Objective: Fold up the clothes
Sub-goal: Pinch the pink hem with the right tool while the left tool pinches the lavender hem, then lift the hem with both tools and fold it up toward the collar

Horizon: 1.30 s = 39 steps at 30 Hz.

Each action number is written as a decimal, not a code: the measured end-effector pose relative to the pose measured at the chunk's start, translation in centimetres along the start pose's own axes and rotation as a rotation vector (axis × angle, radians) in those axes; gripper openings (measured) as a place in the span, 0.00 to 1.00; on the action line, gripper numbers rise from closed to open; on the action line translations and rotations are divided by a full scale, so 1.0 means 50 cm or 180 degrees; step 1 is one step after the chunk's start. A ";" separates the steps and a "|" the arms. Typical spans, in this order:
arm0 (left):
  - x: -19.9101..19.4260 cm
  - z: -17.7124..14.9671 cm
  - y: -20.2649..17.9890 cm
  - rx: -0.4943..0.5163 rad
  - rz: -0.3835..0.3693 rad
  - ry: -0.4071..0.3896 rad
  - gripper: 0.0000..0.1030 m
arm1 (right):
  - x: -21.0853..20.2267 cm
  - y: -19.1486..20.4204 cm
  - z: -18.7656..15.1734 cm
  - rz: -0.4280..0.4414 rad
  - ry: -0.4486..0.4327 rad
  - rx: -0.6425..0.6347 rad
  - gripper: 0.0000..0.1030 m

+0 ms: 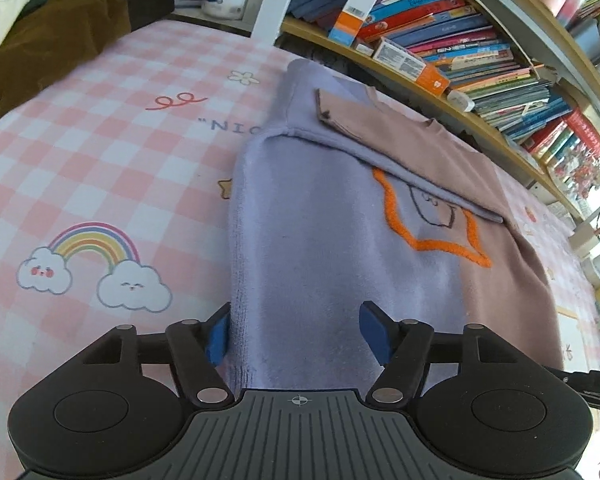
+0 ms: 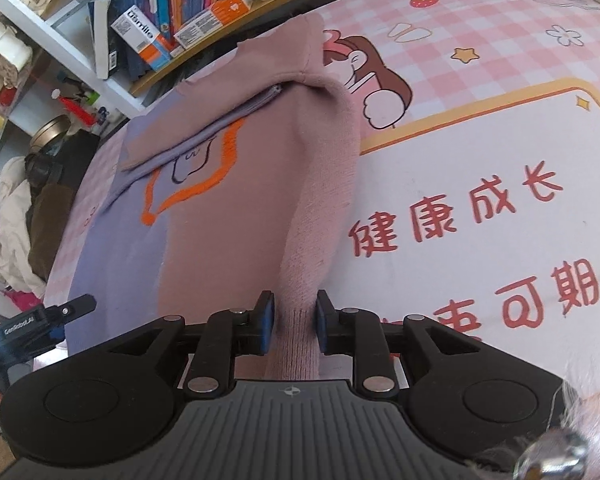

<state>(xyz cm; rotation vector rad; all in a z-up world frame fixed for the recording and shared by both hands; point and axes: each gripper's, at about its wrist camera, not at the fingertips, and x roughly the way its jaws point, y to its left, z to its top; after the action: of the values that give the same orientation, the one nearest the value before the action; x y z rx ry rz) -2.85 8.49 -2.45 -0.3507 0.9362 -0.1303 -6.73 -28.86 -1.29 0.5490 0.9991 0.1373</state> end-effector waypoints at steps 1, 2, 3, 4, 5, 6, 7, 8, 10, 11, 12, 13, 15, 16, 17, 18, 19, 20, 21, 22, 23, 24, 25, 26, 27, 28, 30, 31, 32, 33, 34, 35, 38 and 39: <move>0.002 0.000 0.000 -0.0007 -0.0016 -0.0026 0.63 | 0.000 -0.001 0.000 0.0011 -0.0004 -0.0005 0.20; 0.003 0.000 0.000 -0.0016 -0.0025 -0.0045 0.62 | 0.001 -0.002 0.000 0.0015 -0.0009 -0.0006 0.18; 0.003 0.001 0.000 -0.0022 -0.0018 -0.0050 0.58 | 0.001 -0.004 -0.001 0.0005 -0.0013 0.0001 0.12; 0.003 0.002 0.000 -0.0026 -0.0005 -0.0049 0.49 | 0.001 -0.006 -0.001 -0.0003 -0.0016 0.0007 0.11; 0.004 0.002 0.003 -0.0029 0.0002 -0.0032 0.32 | -0.001 -0.008 -0.002 -0.0003 -0.0017 0.0011 0.11; 0.005 0.001 0.007 -0.0032 0.0006 -0.0008 0.15 | -0.003 -0.011 -0.003 -0.0002 -0.0019 0.0015 0.10; 0.006 0.001 0.011 -0.0034 0.0009 0.0016 0.07 | -0.005 -0.013 -0.004 -0.0002 -0.0020 0.0019 0.10; 0.005 -0.001 0.015 -0.0044 -0.0020 0.0042 0.05 | -0.006 -0.015 -0.005 -0.0001 -0.0020 0.0021 0.10; 0.000 -0.007 0.020 -0.0043 -0.0082 0.0077 0.04 | -0.010 -0.018 -0.008 0.0008 0.0004 0.0014 0.10; -0.005 -0.011 0.018 -0.0030 -0.0093 0.0075 0.04 | -0.013 -0.021 -0.010 0.0011 0.0020 0.0013 0.10; -0.011 -0.016 0.018 -0.0035 -0.0094 0.0067 0.04 | -0.016 -0.024 -0.011 0.0013 0.0033 0.0016 0.09; -0.017 -0.021 0.018 -0.0046 -0.0091 0.0056 0.04 | -0.021 -0.028 -0.014 0.0022 0.0048 0.0024 0.09; -0.031 -0.031 0.021 -0.0085 -0.0075 0.0035 0.04 | -0.033 -0.035 -0.023 0.0049 0.0065 0.0036 0.09; -0.038 -0.038 0.023 -0.0111 -0.0070 0.0027 0.04 | -0.039 -0.038 -0.028 0.0063 0.0074 0.0042 0.09; -0.045 -0.044 0.025 -0.0132 -0.0068 0.0018 0.04 | -0.046 -0.042 -0.032 0.0076 0.0081 0.0046 0.09; -0.053 -0.050 0.027 -0.0154 -0.0071 0.0008 0.04 | -0.053 -0.044 -0.039 0.0090 0.0086 0.0043 0.09; -0.062 -0.057 0.029 -0.0178 -0.0078 0.0002 0.04 | -0.062 -0.047 -0.045 0.0107 0.0092 0.0037 0.09; -0.070 -0.064 0.029 -0.0203 -0.0086 -0.0003 0.04 | -0.071 -0.049 -0.051 0.0125 0.0098 0.0031 0.09; -0.079 -0.071 0.029 -0.0226 -0.0107 -0.0010 0.04 | -0.079 -0.050 -0.059 0.0145 0.0102 0.0022 0.09; -0.089 -0.079 0.028 -0.0247 -0.0132 -0.0017 0.04 | -0.089 -0.052 -0.066 0.0171 0.0109 0.0009 0.09; -0.098 -0.087 0.026 -0.0259 -0.0155 -0.0029 0.04 | -0.097 -0.054 -0.074 0.0194 0.0116 -0.0004 0.09; -0.107 -0.095 0.024 -0.0267 -0.0176 -0.0043 0.04 | -0.105 -0.055 -0.081 0.0216 0.0124 -0.0019 0.09; -0.116 -0.102 0.022 -0.0275 -0.0197 -0.0056 0.04 | -0.113 -0.056 -0.088 0.0238 0.0132 -0.0035 0.09; -0.124 -0.110 0.019 -0.0284 -0.0213 -0.0065 0.04 | -0.122 -0.058 -0.096 0.0259 0.0139 -0.0050 0.09; -0.130 -0.117 0.019 -0.0299 -0.0226 -0.0067 0.04 | -0.130 -0.060 -0.103 0.0274 0.0143 -0.0057 0.09; -0.136 -0.124 0.018 -0.0316 -0.0240 -0.0068 0.04 | -0.138 -0.063 -0.111 0.0286 0.0145 -0.0061 0.09; -0.146 -0.139 0.018 -0.0350 -0.0268 -0.0069 0.04 | -0.152 -0.069 -0.124 0.0302 0.0151 -0.0061 0.09; -0.151 -0.147 0.018 -0.0367 -0.0284 -0.0069 0.04 | -0.158 -0.072 -0.130 0.0307 0.0155 -0.0061 0.09; -0.154 -0.154 0.017 -0.0381 -0.0301 -0.0072 0.04 | -0.164 -0.075 -0.136 0.0312 0.0158 -0.0060 0.09; -0.157 -0.161 0.015 -0.0395 -0.0315 -0.0078 0.04 | -0.171 -0.079 -0.142 0.0317 0.0162 -0.0059 0.09; -0.161 -0.168 0.014 -0.0410 -0.0328 -0.0085 0.04 | -0.177 -0.082 -0.147 0.0322 0.0166 -0.0059 0.09; -0.163 -0.174 0.013 -0.0427 -0.0341 -0.0090 0.04 | -0.183 -0.085 -0.153 0.0327 0.0169 -0.0060 0.09; -0.170 -0.187 0.011 -0.0497 -0.0391 -0.0113 0.04 | -0.196 -0.089 -0.158 0.0347 0.0166 -0.0081 0.09; -0.174 -0.188 0.011 -0.0527 -0.0417 -0.0131 0.04 | -0.201 -0.090 -0.157 0.0368 0.0151 -0.0073 0.09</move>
<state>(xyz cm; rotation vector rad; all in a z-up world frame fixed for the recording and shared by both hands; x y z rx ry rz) -15.56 9.01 -1.08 -0.5665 0.8855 -0.1654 -19.29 -33.33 0.82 0.5847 1.0108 0.2654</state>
